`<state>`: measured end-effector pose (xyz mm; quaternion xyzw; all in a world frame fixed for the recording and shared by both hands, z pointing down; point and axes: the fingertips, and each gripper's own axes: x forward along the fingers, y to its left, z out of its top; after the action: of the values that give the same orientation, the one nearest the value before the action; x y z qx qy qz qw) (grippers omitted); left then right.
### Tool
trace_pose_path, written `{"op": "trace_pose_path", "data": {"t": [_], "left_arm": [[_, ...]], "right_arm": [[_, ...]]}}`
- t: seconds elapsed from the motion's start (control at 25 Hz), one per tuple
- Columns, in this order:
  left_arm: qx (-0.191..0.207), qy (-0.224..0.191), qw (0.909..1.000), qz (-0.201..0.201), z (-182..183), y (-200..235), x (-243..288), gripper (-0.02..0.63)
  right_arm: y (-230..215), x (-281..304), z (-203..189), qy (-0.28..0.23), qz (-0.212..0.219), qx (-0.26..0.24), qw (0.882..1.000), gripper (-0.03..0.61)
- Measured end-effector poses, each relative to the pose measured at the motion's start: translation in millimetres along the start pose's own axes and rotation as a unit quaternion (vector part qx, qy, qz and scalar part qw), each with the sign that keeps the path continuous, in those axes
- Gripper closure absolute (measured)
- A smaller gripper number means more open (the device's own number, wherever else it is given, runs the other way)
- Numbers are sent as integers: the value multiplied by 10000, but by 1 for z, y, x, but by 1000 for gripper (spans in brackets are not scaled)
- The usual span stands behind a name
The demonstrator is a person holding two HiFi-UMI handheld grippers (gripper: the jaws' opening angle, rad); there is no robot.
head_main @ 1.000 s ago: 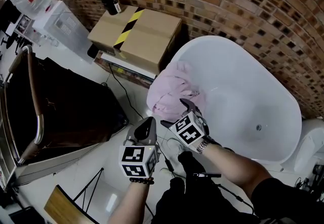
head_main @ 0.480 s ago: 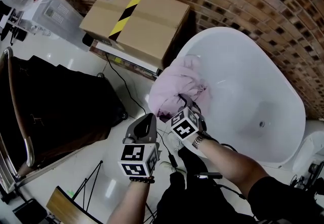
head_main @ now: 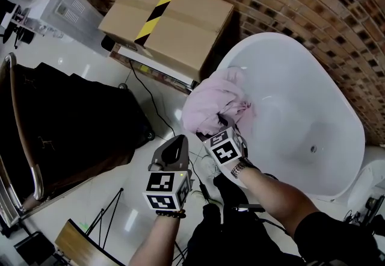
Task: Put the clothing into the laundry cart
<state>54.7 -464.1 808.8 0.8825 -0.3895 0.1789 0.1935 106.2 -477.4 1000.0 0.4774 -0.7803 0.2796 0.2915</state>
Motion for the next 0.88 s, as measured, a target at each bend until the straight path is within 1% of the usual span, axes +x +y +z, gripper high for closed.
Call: {"op": "trace_pose_path", "data": {"t": [0.12, 0.28, 0.32, 0.4, 0.52, 0.6, 0.72, 0.88], "left_arm": [[4, -34, 10000, 32, 4, 0, -5, 612], [11, -81, 10000, 57, 14, -4, -15, 612], [12, -91, 9999, 63, 16, -4, -18, 612], [16, -122, 9999, 84, 23, -6, -23, 612], [70, -196, 9997, 103, 38, -11, -31, 612], [82, -256, 9996, 130, 48, -15, -40, 612], [98, -351, 9991, 203, 64, -16, -55, 612], [128, -471, 9983, 324, 90, -21, -80, 612]], "right_arm": [[1, -11, 4, -132, 49, 326, 9994, 247], [4, -30, 13, -258, 22, 434, 9987, 319], [5, -36, 16, -301, -12, 396, 9988, 348], [6, -45, 21, -353, -63, 279, 9990, 437], [10, -57, 27, -325, -19, 213, 9992, 447], [14, -70, 34, -403, 6, 189, 9990, 454], [19, -95, 57, -735, -6, 127, 9972, 459], [29, -145, 103, -1192, 59, 37, 9928, 460]]}}
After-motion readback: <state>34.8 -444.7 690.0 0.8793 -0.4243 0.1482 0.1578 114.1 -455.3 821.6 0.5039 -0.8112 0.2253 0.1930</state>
